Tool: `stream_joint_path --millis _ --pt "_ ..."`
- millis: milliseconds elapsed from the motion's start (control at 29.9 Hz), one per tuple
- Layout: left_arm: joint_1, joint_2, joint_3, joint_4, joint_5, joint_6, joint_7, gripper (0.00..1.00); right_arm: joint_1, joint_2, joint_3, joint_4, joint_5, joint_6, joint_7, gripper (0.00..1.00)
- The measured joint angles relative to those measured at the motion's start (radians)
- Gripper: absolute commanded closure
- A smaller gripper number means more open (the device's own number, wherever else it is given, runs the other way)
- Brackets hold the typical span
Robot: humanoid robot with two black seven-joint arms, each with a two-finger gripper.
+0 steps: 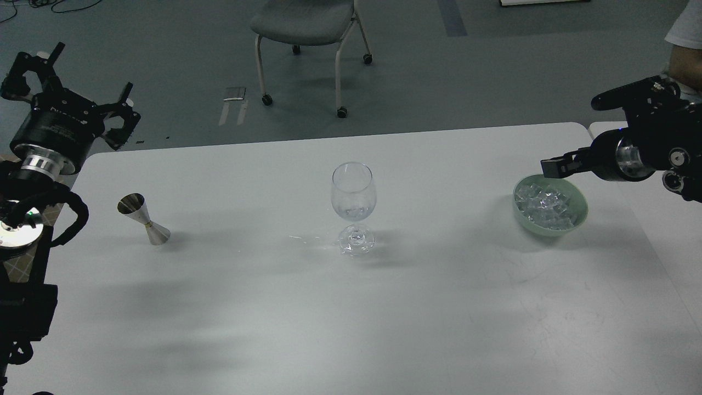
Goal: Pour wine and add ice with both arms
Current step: 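Reach the right gripper down into the green ice bowl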
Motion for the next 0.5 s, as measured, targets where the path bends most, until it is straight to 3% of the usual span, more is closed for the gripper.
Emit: stream_joint_path --millis 134,501 --pt "0.013 -0.003 -0.003 0.000 0.000 -0.001 -0.006 0.02 -0.027 0.007 0.000 0.004 -0.004 -0.003 -0.003 0.24" --pt "0.022 0.000 -0.005 0.000 0.000 0.000 -0.008 0.02 -0.098 0.027 0.001 -0.010 -0.037 -0.040 -0.003 0.29"
